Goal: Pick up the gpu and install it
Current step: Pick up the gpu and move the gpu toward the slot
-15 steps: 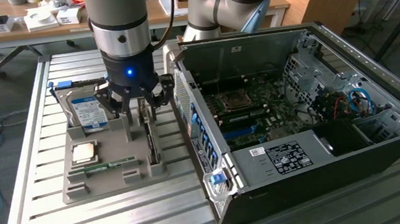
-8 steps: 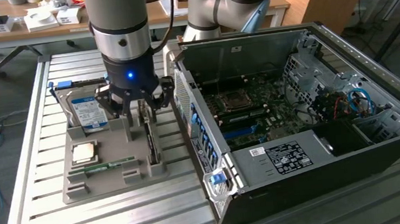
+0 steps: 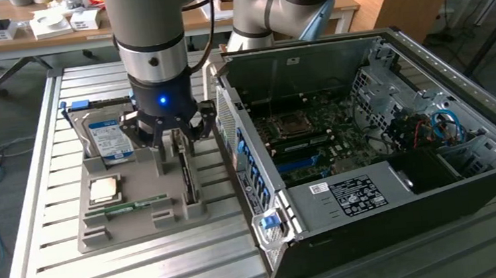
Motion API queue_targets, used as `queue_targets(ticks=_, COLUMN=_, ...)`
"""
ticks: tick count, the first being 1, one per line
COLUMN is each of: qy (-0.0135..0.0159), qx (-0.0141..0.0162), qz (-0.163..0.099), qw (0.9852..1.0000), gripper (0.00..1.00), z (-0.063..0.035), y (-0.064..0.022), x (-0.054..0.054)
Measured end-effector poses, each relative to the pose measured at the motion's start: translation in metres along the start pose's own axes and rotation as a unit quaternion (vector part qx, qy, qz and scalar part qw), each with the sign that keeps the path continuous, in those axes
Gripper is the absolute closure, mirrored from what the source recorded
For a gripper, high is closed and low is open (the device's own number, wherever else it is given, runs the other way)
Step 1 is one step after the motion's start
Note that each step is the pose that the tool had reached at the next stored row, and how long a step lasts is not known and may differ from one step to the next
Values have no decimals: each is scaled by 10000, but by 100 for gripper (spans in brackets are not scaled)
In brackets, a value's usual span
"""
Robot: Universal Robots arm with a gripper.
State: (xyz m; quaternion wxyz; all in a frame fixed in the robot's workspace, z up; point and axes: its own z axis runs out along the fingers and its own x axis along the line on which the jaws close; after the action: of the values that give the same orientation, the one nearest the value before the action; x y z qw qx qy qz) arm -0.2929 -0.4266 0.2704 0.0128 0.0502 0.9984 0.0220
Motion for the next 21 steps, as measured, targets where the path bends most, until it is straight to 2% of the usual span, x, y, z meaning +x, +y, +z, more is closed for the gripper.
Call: queue_targets(ticks=21, qy=0, qx=0, qz=0, qw=10000, gripper=47, z=23, y=5, x=-55)
